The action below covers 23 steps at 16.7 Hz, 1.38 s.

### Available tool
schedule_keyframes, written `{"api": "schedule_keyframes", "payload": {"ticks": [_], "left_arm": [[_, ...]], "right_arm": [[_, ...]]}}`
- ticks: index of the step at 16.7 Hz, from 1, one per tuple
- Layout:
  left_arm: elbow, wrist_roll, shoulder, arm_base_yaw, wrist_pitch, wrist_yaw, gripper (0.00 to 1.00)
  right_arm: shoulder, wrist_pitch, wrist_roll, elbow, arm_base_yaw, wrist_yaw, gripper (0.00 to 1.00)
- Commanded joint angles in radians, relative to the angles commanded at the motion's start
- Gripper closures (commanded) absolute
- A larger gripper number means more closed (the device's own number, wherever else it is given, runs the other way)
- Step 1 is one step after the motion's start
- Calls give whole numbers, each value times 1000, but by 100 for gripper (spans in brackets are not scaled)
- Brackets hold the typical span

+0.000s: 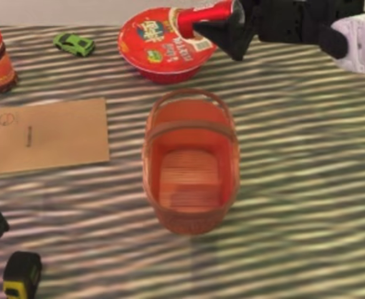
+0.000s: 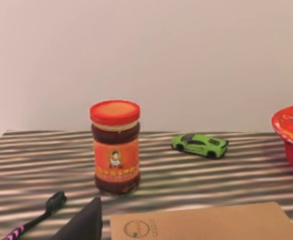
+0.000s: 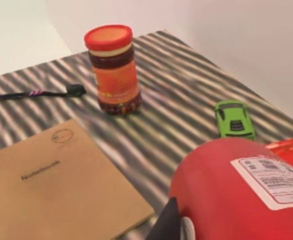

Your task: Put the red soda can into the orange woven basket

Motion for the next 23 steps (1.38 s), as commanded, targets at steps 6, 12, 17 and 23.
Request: {"api": "schedule_keyframes", "payload": {"ticks": [6,12,17,23], "left_arm": [[0,0,0,0,0,0,0],[0,0,0,0,0,0,0],[0,0,0,0,0,0,0],[0,0,0,0,0,0,0]], "right_arm": [[-137,432,139,-258,34,-235,100],[-167,510,169,-315,41,-283,100],[-125,549,169,-322,40,-287,100],[54,808,165,-389,45,-281,100]]}}
